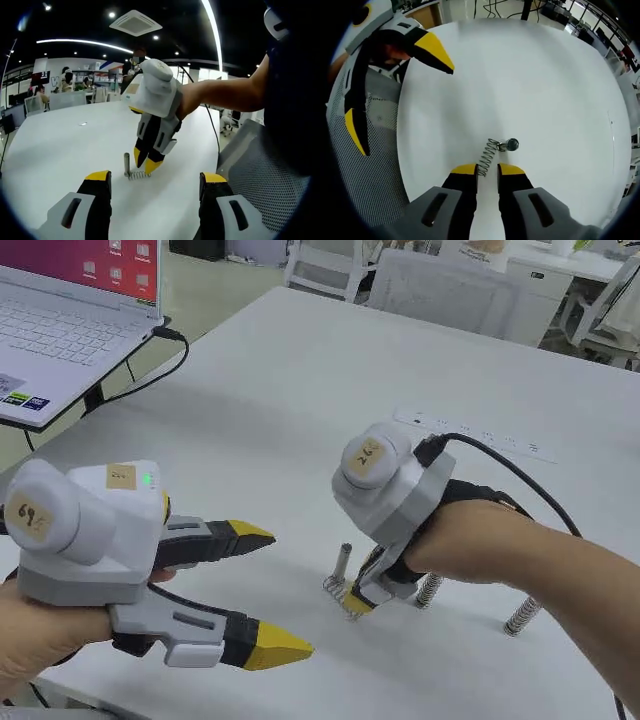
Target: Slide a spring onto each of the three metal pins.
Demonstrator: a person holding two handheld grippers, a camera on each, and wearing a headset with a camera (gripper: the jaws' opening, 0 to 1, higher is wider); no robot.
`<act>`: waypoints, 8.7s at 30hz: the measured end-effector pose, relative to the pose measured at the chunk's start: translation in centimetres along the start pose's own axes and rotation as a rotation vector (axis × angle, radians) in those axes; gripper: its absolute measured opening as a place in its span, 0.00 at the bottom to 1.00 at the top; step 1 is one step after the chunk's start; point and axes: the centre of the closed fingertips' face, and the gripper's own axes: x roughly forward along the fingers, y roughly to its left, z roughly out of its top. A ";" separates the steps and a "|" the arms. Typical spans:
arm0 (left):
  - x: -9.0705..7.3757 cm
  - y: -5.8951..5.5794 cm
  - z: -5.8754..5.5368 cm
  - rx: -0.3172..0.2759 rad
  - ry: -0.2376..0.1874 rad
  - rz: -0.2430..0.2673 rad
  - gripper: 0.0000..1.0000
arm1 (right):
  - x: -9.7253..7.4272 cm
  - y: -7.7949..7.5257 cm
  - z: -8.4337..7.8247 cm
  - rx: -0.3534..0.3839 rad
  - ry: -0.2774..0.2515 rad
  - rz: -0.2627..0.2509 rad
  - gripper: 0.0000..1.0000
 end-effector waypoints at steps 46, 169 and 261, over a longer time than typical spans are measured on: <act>0.6 -1.1 -0.9 0.031 0.067 -0.095 0.54 | -3.1 4.6 -1.3 -0.124 0.001 0.139 0.08; 2.4 -4.7 1.8 0.206 0.056 -0.292 0.02 | -9.9 7.6 1.1 -0.301 -0.202 0.166 0.09; 0.5 -1.7 0.8 0.076 -0.004 -0.218 0.70 | -10.5 1.9 3.5 -0.158 -0.119 -0.054 0.09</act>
